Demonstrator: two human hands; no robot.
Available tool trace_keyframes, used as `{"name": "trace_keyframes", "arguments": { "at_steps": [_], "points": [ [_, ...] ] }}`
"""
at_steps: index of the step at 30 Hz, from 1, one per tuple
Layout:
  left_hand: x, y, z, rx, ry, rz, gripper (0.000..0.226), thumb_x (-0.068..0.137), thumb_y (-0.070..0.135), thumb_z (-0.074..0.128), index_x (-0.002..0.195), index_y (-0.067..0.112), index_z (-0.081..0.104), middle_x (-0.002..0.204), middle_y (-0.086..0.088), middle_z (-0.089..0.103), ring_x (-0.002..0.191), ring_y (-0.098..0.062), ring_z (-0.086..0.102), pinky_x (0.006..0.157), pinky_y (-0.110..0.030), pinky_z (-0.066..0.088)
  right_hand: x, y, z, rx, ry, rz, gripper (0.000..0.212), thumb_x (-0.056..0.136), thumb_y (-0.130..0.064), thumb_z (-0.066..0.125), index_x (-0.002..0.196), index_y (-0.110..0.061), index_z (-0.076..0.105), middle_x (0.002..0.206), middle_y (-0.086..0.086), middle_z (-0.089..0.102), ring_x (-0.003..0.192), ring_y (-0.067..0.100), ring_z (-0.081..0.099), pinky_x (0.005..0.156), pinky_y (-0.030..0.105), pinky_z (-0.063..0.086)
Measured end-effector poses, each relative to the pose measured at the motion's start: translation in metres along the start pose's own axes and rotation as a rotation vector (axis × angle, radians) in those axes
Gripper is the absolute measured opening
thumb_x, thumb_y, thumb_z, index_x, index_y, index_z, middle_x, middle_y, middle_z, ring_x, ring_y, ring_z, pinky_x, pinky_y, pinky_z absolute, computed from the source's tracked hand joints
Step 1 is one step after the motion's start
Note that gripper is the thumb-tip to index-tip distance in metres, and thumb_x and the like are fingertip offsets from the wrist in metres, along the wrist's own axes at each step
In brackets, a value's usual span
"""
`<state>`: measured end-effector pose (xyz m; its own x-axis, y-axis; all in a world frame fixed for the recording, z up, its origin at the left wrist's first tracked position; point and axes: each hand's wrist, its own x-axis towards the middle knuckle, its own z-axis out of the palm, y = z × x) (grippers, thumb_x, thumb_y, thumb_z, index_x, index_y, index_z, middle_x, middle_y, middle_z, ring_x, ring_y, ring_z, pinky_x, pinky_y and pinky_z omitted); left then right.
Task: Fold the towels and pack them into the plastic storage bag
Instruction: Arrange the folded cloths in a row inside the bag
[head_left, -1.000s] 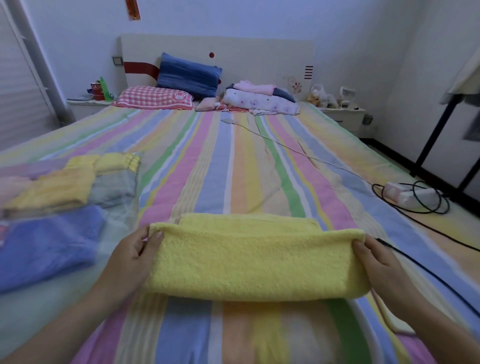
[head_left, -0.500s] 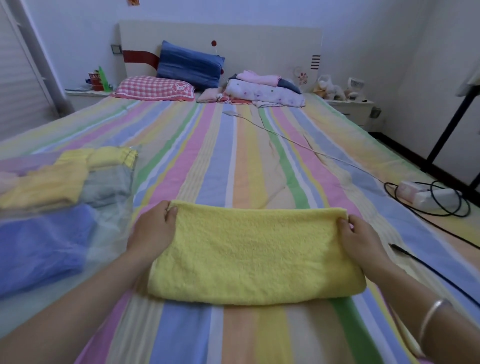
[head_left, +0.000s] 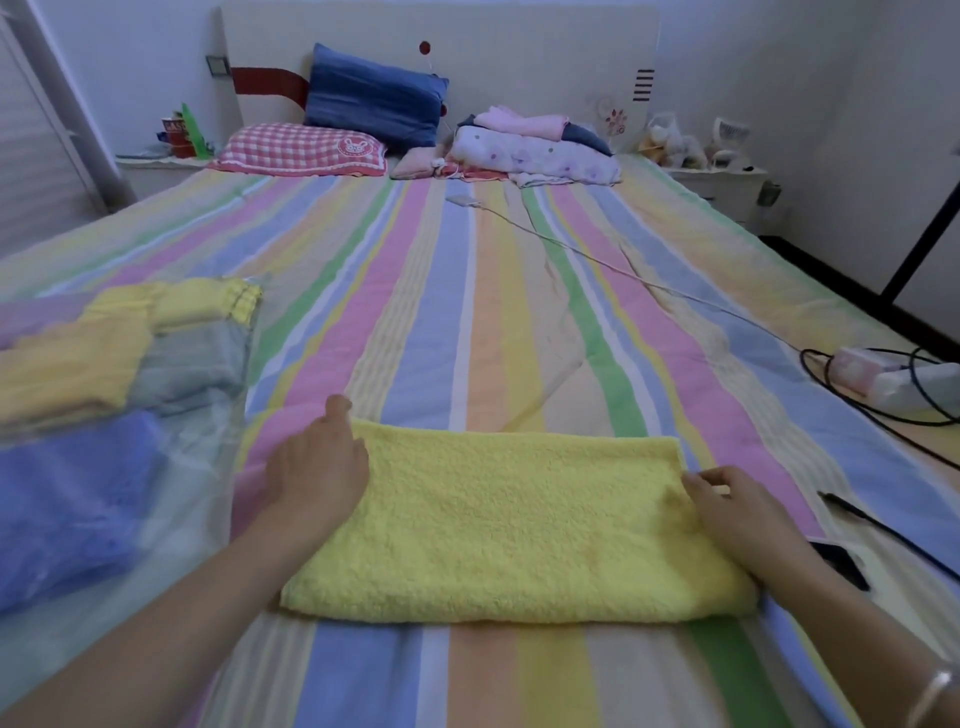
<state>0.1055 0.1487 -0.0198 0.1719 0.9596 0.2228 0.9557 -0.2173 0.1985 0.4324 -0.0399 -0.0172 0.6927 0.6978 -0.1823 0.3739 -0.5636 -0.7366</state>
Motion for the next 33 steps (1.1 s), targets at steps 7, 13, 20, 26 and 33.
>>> {"name": "trace_keyframes", "arguments": {
  "at_steps": [7, 13, 20, 26, 33],
  "points": [
    [-0.06, 0.096, -0.016, -0.088, -0.206, 0.549, 0.06, 0.092, 0.029, 0.026, 0.152, 0.022, 0.02, 0.162, 0.002, 0.009, 0.148, -0.013, 0.006, 0.121, -0.034, 0.001, -0.043, 0.008, -0.014, -0.181, 0.105, -0.056, 0.038, 0.091, -0.039, 0.058, 0.123, -0.022, 0.047, 0.088, -0.013, 0.056, 0.084, 0.016, 0.058, 0.067, 0.033, 0.044],
    [-0.092, 0.106, 0.038, -0.022, -0.207, 0.678, 0.071, 0.09, 0.048, 0.006, 0.154, 0.019, 0.019, 0.162, -0.003, 0.008, 0.149, -0.015, 0.0, 0.117, -0.044, 0.0, -0.048, 0.003, -0.008, 0.009, -0.025, 0.071, 0.058, 0.09, -0.042, 0.061, 0.138, -0.019, 0.037, 0.089, -0.01, 0.053, 0.089, 0.02, 0.056, 0.076, 0.037, 0.049],
    [-0.093, 0.107, 0.04, -0.017, -0.189, 0.673, 0.071, 0.091, 0.051, 0.004, 0.154, 0.021, 0.017, 0.162, -0.002, 0.007, 0.149, -0.013, -0.002, 0.117, -0.044, 0.001, -0.049, -0.001, -0.006, 0.59, -0.269, 0.101, 0.067, 0.086, -0.001, 0.058, 0.126, -0.054, 0.05, 0.127, -0.001, 0.051, 0.085, 0.028, 0.06, 0.065, 0.039, 0.048],
    [-0.111, 0.155, 0.034, -0.121, -0.262, 0.568, 0.085, 0.077, 0.051, -0.008, 0.155, 0.021, 0.007, 0.162, -0.002, 0.001, 0.149, -0.012, -0.005, 0.12, -0.044, -0.006, -0.036, -0.022, -0.053, 0.759, -0.246, 0.055, 0.047, 0.083, 0.005, 0.048, 0.109, -0.026, 0.073, 0.122, 0.016, 0.063, 0.081, 0.028, 0.053, 0.056, 0.027, 0.042],
    [-0.12, 0.185, 0.023, -0.771, -0.357, 0.344, 0.065, 0.083, 0.032, 0.025, 0.145, 0.019, 0.04, 0.149, 0.001, 0.043, 0.139, -0.013, 0.037, 0.118, -0.036, 0.023, -0.067, -0.101, -0.047, 0.58, -0.189, -0.173, 0.049, 0.085, 0.005, 0.05, 0.123, -0.022, 0.064, 0.096, 0.009, 0.066, 0.053, 0.017, 0.056, 0.044, 0.022, 0.033]
  ]
}}
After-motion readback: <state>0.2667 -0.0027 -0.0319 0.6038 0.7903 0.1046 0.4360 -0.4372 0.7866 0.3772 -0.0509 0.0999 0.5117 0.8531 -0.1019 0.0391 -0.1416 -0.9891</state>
